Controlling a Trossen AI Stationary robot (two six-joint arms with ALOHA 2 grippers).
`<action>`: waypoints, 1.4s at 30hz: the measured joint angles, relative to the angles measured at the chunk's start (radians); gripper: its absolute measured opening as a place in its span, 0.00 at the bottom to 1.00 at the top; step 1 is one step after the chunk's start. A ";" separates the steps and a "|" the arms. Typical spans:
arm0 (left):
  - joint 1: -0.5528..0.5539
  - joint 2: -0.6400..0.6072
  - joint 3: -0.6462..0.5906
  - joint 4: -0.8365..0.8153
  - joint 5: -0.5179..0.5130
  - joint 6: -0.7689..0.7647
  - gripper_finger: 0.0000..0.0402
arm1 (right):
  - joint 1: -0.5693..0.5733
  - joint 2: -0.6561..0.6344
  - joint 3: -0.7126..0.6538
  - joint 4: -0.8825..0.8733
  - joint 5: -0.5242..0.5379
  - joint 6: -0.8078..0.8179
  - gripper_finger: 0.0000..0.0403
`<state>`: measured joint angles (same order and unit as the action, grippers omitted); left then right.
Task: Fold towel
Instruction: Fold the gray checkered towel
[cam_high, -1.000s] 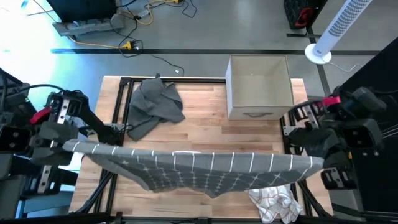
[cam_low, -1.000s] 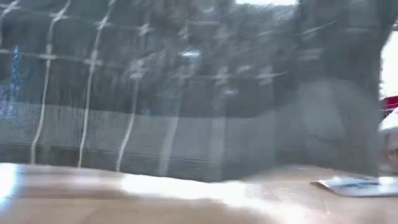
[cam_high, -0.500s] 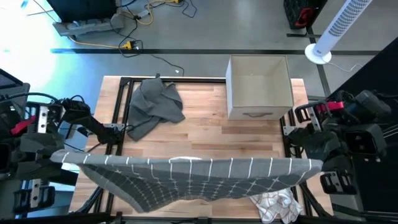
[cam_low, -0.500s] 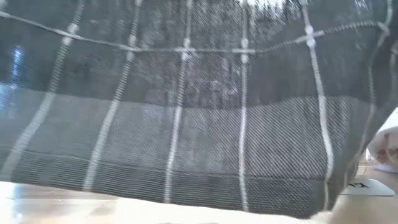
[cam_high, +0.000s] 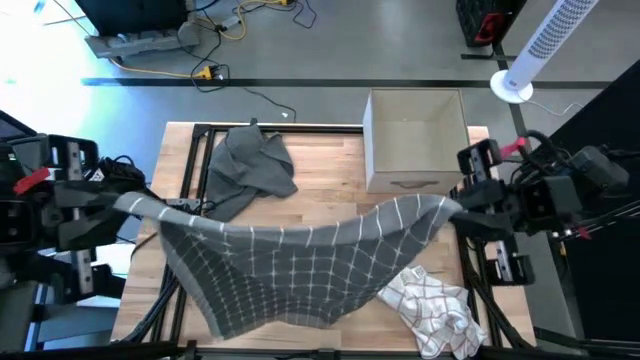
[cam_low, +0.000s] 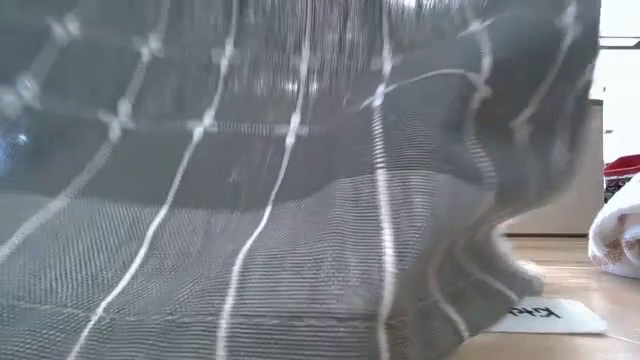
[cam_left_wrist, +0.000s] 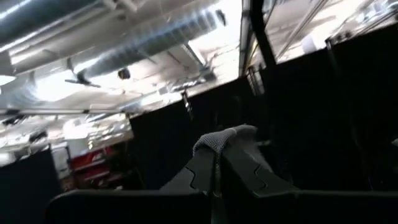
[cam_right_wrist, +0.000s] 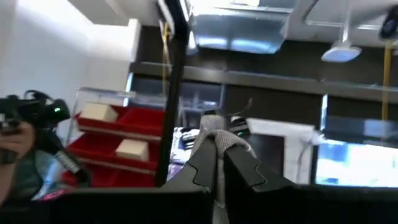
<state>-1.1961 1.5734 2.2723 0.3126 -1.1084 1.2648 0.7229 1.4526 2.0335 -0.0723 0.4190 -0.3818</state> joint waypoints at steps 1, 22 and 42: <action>0.000 0.000 0.000 -0.004 0.002 0.003 0.01 | 0.000 0.000 0.000 0.000 -0.039 -0.004 0.00; -0.051 0.001 -0.001 -0.127 0.213 0.026 0.01 | 0.020 0.006 -0.001 -0.023 -0.417 0.021 0.00; -0.075 0.057 -0.002 -0.171 0.394 -0.115 0.01 | 0.051 0.093 0.086 -0.019 -0.586 0.017 0.00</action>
<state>-1.2709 1.6306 2.2703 0.1413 -0.7143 1.1501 0.7737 1.5455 2.1193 -0.0913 -0.1672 -0.3643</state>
